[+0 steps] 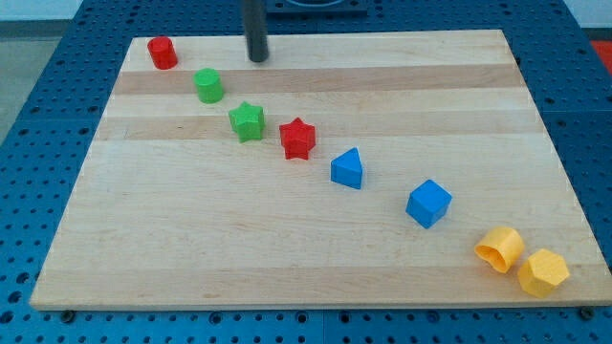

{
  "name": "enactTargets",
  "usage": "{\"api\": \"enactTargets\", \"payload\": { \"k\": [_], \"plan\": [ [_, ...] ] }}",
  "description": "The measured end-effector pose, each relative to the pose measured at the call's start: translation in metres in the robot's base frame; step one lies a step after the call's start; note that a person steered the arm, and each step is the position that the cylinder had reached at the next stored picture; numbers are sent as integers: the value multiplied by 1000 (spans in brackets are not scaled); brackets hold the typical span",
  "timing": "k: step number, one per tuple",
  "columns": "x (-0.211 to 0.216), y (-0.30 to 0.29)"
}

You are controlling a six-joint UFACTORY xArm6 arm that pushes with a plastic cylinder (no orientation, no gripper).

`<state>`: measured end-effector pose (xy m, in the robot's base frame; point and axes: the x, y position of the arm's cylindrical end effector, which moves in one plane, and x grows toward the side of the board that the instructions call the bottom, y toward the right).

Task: Push red circle slightly down

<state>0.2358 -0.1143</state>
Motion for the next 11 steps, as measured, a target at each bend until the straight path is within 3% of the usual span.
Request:
{"api": "enactTargets", "payload": {
  "k": [4, 5, 7, 8, 10, 11],
  "plan": [
    [-1, -14],
    [-44, -14],
    [-31, -131],
    [-44, -129],
    [56, -129],
    [12, -122]
  ]
}}
